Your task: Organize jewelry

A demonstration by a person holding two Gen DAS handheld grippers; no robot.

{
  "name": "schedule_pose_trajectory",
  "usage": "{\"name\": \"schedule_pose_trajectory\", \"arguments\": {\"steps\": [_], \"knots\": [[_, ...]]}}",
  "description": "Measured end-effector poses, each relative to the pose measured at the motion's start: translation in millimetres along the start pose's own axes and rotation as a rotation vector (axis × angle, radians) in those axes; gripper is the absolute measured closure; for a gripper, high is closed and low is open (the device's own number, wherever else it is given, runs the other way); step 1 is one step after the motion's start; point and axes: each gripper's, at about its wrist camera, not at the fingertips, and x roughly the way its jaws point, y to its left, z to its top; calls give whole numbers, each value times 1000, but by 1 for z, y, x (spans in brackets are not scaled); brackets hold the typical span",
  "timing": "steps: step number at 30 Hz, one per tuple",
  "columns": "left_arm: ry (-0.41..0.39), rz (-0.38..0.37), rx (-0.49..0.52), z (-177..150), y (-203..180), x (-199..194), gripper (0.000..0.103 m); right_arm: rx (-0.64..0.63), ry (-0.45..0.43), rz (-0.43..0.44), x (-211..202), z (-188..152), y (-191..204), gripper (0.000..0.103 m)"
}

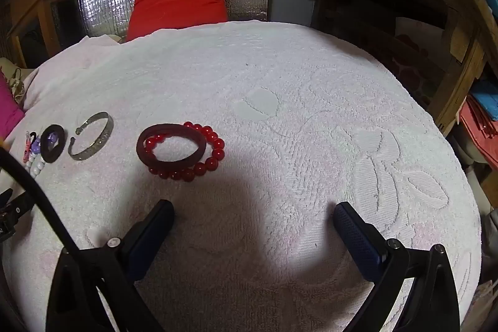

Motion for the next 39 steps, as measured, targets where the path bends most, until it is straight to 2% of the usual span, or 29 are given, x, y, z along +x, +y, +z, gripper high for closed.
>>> {"name": "schedule_pose_trajectory", "arguments": {"steps": [19,24,29,33,35,36,39], "knots": [[2,2,-3,2,-1,-1,0,-4,-1,-5,-2,2,0,0],[4,13,-14,1,-2,-1,0,26,25,-8,-5,1,3,0],[106,44,-83,8,-5,-4,0,38,57,-21,-10,-3,6,0],[132,46,-18,7,-14,-13,0,41,93,-28,-18,-6,9,0],[109,71,24,4,-20,-25,0,31,139,12,-25,-3,13,0],[70,95,66,3,-25,-37,0,16,157,44,-30,-2,17,0],[-45,153,157,-5,-38,-71,0,1,104,51,-58,-1,27,0]]}}
